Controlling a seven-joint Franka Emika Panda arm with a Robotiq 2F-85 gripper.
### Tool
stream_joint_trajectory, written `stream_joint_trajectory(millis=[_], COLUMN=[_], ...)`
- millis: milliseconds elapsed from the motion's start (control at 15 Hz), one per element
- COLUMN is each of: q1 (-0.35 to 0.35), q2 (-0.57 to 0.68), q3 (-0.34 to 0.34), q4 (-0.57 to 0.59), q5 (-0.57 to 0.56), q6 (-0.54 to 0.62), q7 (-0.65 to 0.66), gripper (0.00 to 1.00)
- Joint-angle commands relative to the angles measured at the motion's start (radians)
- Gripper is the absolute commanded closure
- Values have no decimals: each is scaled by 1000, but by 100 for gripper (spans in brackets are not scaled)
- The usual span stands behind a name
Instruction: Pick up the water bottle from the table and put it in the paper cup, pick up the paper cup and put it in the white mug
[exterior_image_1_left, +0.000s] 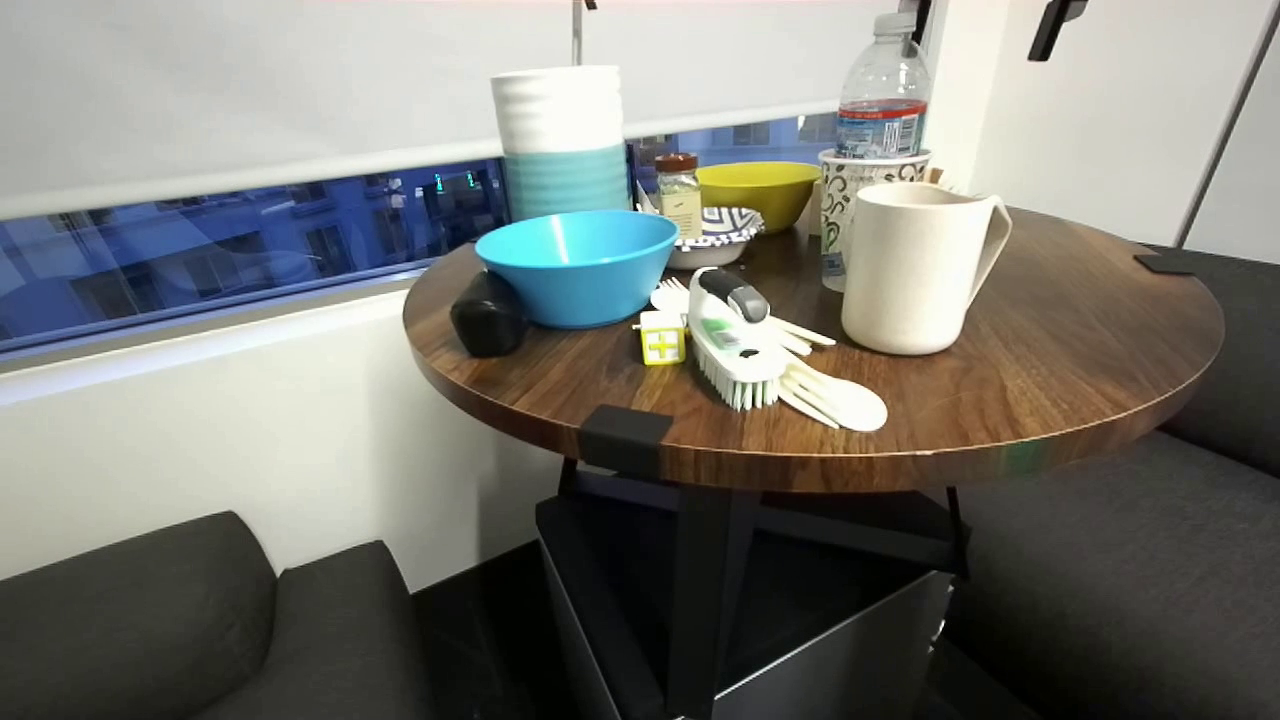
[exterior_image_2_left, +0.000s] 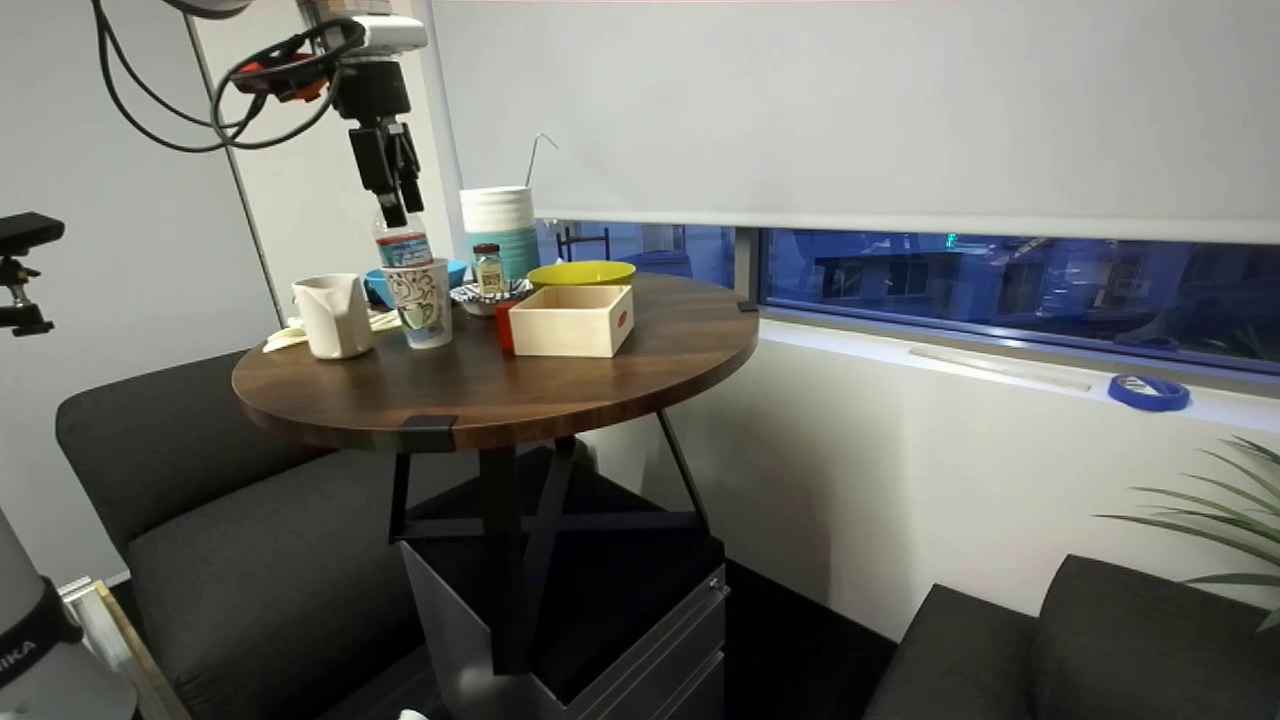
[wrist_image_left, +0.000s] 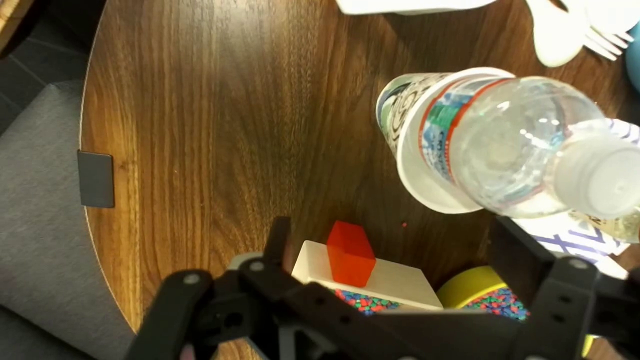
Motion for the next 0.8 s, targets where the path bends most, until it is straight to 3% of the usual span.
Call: stream_joint_trajectory(millis=[0,267,733], q1=[-8,-23,-36], q2=[10,88,203], q3=[-2,-42,-100], q4=[18,36,69], q5=[15,88,247], q6=[-38,-131,-88], q7=[21,93,274], gripper=[0,0,0])
